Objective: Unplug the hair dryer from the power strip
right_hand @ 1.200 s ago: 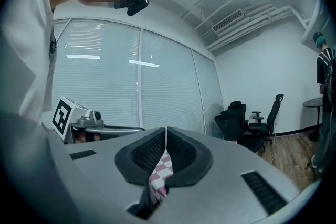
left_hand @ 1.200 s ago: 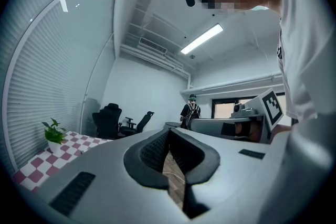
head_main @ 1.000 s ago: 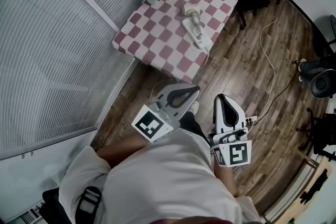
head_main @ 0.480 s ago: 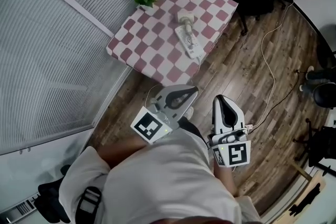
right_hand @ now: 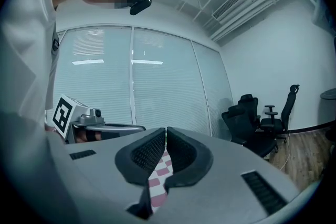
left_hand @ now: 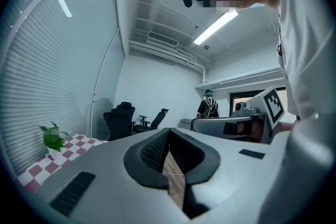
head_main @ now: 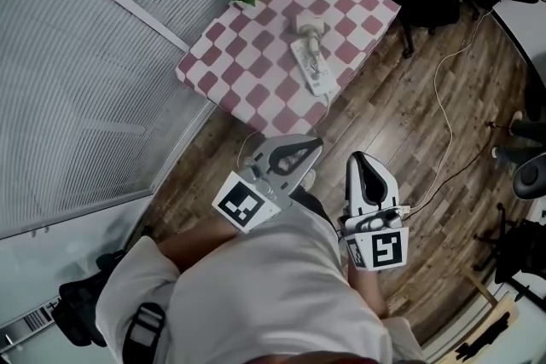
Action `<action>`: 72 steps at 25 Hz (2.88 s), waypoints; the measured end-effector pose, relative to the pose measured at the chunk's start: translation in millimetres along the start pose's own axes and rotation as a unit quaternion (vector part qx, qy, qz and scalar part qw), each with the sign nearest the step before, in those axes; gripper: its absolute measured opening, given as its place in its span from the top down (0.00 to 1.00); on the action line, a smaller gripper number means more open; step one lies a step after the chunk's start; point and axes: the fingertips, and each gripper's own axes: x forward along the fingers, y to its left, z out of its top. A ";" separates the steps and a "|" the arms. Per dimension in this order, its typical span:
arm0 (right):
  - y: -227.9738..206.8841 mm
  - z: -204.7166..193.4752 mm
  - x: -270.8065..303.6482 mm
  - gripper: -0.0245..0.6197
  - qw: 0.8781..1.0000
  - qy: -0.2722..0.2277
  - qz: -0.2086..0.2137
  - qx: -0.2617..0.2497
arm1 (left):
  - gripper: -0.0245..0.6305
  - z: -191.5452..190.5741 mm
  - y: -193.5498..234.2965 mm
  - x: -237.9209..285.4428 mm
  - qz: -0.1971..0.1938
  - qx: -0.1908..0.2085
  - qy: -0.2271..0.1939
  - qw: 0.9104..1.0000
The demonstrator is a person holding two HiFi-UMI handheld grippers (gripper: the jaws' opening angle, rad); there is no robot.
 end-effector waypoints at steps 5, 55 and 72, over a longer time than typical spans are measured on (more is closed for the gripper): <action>-1.7 0.6 14.1 0.91 1.000 0.001 0.008 -0.003 | 0.92 2.2 10.8 3.5 0.003 0.006 -0.001 1.000; -6.9 -32.4 196.1 0.91 0.994 0.059 -0.039 -0.079 | 0.92 -20.4 180.6 39.0 -0.080 0.024 0.050 0.995; -37.9 -135.0 217.1 0.83 0.986 0.147 -0.030 -0.078 | 0.92 -120.2 194.7 61.3 -0.057 0.021 0.132 0.989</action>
